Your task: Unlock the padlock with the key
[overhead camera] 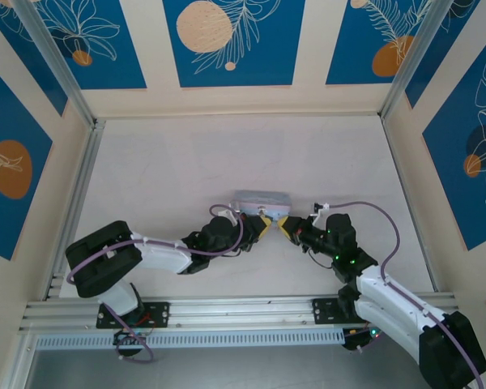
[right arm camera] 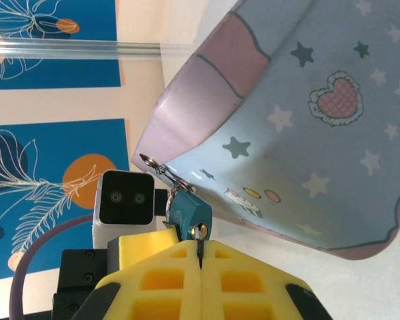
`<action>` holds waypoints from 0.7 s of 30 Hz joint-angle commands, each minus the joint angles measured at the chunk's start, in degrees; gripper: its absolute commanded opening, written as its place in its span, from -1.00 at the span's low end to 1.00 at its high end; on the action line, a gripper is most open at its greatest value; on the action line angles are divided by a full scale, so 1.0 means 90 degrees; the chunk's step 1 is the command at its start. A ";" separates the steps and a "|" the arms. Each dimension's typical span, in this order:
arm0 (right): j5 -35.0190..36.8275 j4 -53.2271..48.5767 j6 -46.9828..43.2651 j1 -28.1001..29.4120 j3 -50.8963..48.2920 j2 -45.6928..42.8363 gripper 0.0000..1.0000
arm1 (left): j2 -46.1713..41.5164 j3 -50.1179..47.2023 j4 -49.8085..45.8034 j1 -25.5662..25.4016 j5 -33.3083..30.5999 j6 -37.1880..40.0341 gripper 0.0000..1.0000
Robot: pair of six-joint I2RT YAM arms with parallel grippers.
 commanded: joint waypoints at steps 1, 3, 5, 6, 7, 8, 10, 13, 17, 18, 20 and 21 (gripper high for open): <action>-0.0502 0.0636 -0.0206 -0.0044 0.0139 0.0033 -1.00 | -0.0009 -0.0021 0.0140 -0.0117 0.0168 -0.0064 -1.00; -0.0554 0.0644 -0.0223 -0.0044 0.0139 0.0049 -1.00 | 0.0001 -0.0020 0.0174 -0.0115 0.0169 -0.0083 -1.00; -0.0550 0.0644 -0.0202 -0.0044 0.0102 0.0025 -1.00 | -0.0013 -0.0019 0.0180 -0.0117 0.0168 -0.0093 -1.00; -0.0529 0.0644 -0.0186 -0.0044 0.0083 0.0014 -1.00 | -0.0009 -0.0010 0.0180 -0.0118 0.0167 -0.0084 -1.00; -0.0525 0.0638 -0.0174 -0.0044 0.0071 0.0009 -1.00 | -0.0023 -0.0011 0.0177 -0.0115 0.0164 -0.0078 -1.00; -0.0515 0.0637 -0.0165 -0.0044 0.0056 0.0010 -1.00 | -0.0030 -0.0009 0.0189 -0.0117 0.0155 -0.0083 -1.00; -0.0488 0.0644 -0.0130 -0.0034 0.0033 0.0011 -1.00 | -0.0028 0.0005 0.0193 -0.0118 0.0168 -0.0091 -1.00; -0.0429 0.0649 -0.0090 -0.0015 0.0003 0.0023 -1.00 | -0.0047 0.0028 0.0209 -0.0117 0.0158 -0.0102 -1.00; -0.0352 0.0691 -0.0039 -0.0003 -0.0027 0.0023 -1.00 | -0.0057 0.0090 0.0228 -0.0117 0.0149 -0.0132 -1.00; -0.0338 0.0688 -0.0037 0.0004 -0.0027 0.0033 -1.00 | -0.0058 0.0098 0.0250 -0.0117 0.0137 -0.0135 -1.00; -0.0315 0.0707 -0.0030 -0.0003 -0.0013 0.0053 -1.00 | -0.0064 0.0133 0.0273 -0.0121 0.0139 -0.0160 -1.00; -0.0319 0.0720 -0.0035 -0.0003 0.0001 0.0062 -1.00 | -0.0067 0.0146 0.0285 -0.0116 0.0133 -0.0162 -1.00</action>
